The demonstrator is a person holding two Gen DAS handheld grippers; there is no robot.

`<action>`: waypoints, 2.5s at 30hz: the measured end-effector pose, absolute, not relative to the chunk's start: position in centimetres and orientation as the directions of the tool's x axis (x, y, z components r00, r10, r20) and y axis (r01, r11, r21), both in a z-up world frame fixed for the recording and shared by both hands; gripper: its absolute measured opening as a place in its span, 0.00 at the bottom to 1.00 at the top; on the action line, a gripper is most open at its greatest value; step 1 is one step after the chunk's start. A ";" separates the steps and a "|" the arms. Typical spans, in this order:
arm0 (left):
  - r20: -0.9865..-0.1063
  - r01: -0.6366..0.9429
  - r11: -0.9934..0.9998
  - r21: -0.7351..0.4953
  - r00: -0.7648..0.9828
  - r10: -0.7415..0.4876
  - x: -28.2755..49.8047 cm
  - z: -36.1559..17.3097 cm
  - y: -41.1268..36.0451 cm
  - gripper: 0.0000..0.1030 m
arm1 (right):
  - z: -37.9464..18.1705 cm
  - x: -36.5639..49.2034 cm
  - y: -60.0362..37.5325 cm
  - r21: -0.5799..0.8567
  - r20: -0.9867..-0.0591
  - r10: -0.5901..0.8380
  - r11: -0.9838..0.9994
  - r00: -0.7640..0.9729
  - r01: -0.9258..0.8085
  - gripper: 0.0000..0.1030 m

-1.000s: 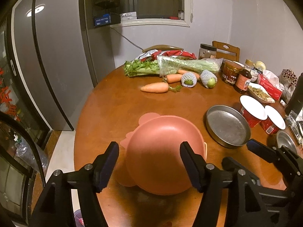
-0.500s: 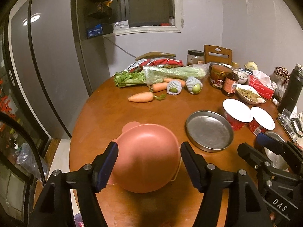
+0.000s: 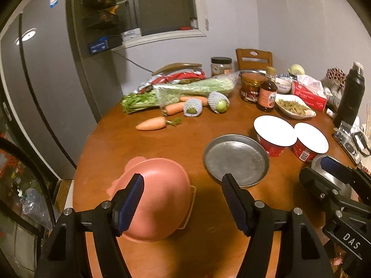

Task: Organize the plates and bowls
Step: 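Move the left gripper to the grey metal tray and grasp its rim, then lift the grey metal tray with the left gripper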

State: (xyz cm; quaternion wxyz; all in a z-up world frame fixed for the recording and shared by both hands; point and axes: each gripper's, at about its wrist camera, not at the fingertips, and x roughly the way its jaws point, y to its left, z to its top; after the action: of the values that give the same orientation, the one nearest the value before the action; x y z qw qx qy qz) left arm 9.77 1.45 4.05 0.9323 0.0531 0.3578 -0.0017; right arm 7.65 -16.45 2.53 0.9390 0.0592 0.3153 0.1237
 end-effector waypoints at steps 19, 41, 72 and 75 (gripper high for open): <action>-0.797 0.141 0.983 0.119 0.604 0.010 22.2 -1.1 -2.8 0.68 | -2.4 13.8 -16.9 0.232 -0.671 0.275 0.960 0.688 -0.158 0.61; -0.880 0.133 0.991 0.029 0.474 -0.038 26.9 -5.5 -2.4 0.49 | -6.3 18.6 -15.4 0.234 -0.757 0.277 0.961 0.592 -0.150 0.61; -0.775 0.115 0.993 -0.003 0.628 -0.075 18.2 1.1 1.0 0.28 | -0.7 13.0 -13.0 0.195 -0.641 0.312 0.950 0.702 -0.245 0.48; -0.761 0.103 0.995 -0.002 0.646 -0.068 16.9 2.1 1.8 0.28 | 0.1 12.0 -12.5 0.186 -0.626 0.316 0.948 0.713 -0.257 0.48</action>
State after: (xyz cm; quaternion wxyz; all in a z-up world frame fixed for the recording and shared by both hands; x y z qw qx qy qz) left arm 16.91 1.76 2.06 0.9069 0.0208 0.4182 -0.0473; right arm 11.97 -12.50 0.15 0.9245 0.0428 0.3455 0.1551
